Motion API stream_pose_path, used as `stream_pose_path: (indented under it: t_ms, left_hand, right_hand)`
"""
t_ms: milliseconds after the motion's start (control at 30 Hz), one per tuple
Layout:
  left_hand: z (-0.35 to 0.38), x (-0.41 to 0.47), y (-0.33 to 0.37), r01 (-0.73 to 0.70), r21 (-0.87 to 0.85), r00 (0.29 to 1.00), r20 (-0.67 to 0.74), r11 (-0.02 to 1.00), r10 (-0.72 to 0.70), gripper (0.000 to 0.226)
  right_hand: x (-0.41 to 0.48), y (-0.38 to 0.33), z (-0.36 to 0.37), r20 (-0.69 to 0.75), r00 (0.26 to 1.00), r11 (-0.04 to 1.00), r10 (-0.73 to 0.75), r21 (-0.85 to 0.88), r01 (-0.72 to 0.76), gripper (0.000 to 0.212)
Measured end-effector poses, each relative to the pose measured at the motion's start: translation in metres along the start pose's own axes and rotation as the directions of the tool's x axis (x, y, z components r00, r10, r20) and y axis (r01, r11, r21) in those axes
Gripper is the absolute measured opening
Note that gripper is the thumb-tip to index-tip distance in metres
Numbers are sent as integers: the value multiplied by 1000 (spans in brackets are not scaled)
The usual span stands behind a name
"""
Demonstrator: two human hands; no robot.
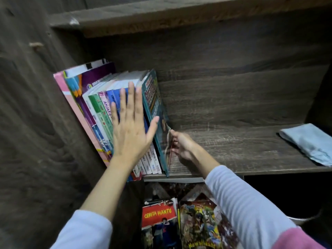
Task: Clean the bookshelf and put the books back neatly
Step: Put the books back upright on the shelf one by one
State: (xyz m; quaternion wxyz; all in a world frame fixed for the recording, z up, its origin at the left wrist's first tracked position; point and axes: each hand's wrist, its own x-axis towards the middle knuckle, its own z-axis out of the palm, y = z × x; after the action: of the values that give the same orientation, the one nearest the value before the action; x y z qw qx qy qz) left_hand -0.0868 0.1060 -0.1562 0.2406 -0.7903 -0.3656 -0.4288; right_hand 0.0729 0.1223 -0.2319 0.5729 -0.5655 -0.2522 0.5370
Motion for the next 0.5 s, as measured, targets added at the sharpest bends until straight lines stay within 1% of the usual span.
stream_pose_path:
  t_ms: [100,167,300,500]
  left_hand:
    - [20,-25,14,107,-54,994,8,993,-107,66]
    - [34,-40,17,133,-55,991,11,990,-132,64]
    - [49,-45,14,115,-33,993,-19,993,-115,64]
    - [57,-43,10,77,-27,993,-86,997,-79,64]
  right_hand:
    - [-2,-2,9,13,1000,999,26,-37,-26,18]
    - [-3,-4,13,24,999,998,45,-54,-44,18]
    - [1,-10,15,33,997,996,75,-42,-73,24]
    - [11,-9,13,40,997,998,67,-17,-66,29]
